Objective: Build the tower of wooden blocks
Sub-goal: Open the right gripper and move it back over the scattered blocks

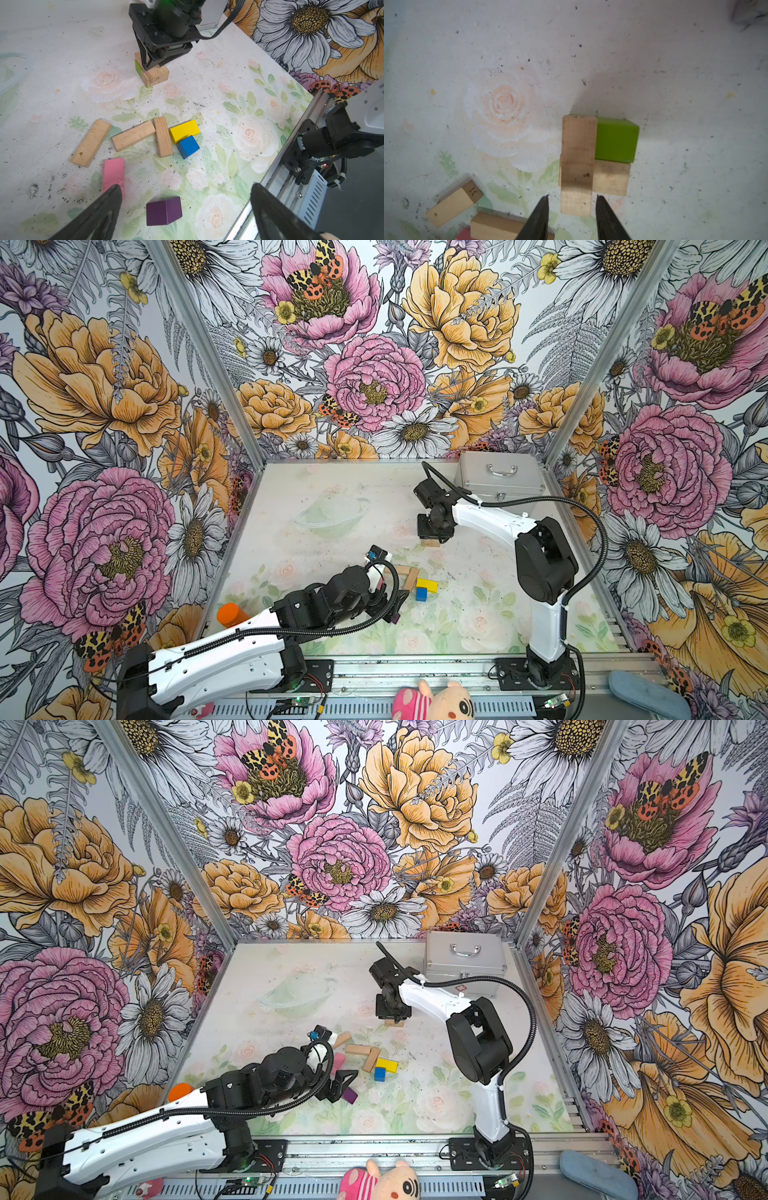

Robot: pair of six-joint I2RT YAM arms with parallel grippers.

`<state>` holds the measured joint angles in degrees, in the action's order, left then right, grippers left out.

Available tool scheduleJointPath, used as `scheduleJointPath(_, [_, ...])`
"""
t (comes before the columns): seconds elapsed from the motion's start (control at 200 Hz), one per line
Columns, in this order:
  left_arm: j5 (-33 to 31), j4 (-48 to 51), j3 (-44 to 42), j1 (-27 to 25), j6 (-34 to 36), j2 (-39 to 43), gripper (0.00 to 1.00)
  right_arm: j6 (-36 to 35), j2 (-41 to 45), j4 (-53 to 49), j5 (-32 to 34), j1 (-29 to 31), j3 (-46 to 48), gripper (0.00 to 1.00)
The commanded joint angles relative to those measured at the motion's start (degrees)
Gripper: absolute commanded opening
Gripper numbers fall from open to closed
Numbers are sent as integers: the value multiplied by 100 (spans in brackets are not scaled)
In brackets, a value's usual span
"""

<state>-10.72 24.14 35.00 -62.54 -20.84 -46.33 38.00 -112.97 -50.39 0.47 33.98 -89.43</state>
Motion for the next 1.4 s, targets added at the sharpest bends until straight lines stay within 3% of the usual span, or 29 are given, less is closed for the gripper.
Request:
scheduleJointPath(0.0, [-302, 61, -51, -47, -67, 97, 98, 39, 453, -87, 203, 61, 107, 43])
scheduleJointPath(0.22, [-368, 193, -85, -56, -294, 247, 98, -108, 893, -94, 325, 392, 176, 56])
scheduleJointPath(0.41, [-599, 479, -311, -47, -804, 711, 97, -306, 1015, -94, 350, 820, 6, 60])
scheduleJointPath(0.555, [-790, 754, -488, -55, -1279, 1257, 97, -332, 1014, -94, 323, 994, 42, 60])
scheduleJointPath(0.786, [-765, 899, -805, -74, -1731, 1908, 96, 345, 1091, -86, 588, 1115, 626, 56])
scheduleJointPath(1.071, [-853, 897, -847, -161, -1742, 1876, 96, 1078, 749, 58, 798, 1990, 918, 51])
scheduleJointPath(1.391, [-818, 891, -942, -188, -1623, 2048, 96, 1460, 638, 64, 901, 2130, 1050, 48])
